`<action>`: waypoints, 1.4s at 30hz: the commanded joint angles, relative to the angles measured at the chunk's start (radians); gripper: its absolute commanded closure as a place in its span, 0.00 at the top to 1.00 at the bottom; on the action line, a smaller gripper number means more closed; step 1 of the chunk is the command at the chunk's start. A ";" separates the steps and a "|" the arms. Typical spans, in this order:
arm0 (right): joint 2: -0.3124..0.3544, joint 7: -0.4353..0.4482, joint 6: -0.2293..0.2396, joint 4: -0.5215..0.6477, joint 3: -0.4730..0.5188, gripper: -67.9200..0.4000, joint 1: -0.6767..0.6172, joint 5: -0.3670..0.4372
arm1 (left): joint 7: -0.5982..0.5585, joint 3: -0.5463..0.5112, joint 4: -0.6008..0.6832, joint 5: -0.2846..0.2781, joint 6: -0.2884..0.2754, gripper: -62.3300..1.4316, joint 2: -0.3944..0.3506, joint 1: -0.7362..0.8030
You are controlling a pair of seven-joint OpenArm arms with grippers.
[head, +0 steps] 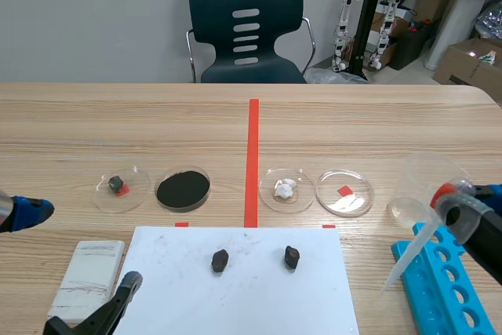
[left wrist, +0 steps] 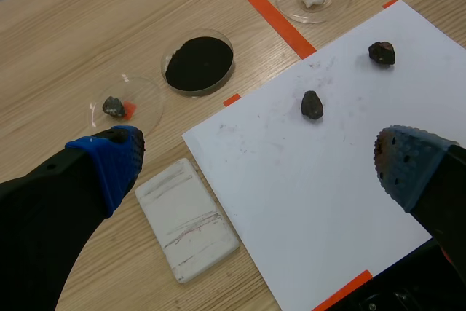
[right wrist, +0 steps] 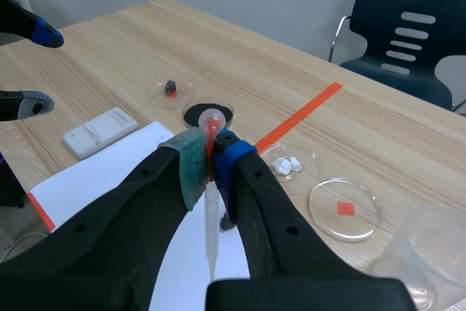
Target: Put the dropper in the beaker
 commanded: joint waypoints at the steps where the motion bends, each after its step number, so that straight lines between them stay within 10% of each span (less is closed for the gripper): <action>1: 0.008 0.015 0.000 0.016 0.002 0.03 0.011 0.011 | -0.013 -0.001 0.006 -0.005 0.002 1.00 0.006 0.005; 24: 0.008 0.015 -0.003 0.016 0.002 0.03 0.011 0.011 | -0.013 -0.001 0.006 -0.005 0.002 1.00 0.006 0.005; 42: -0.023 -0.072 -0.241 -0.022 0.002 0.03 0.172 0.024 | -0.013 -0.001 0.006 -0.005 0.002 1.00 0.006 0.005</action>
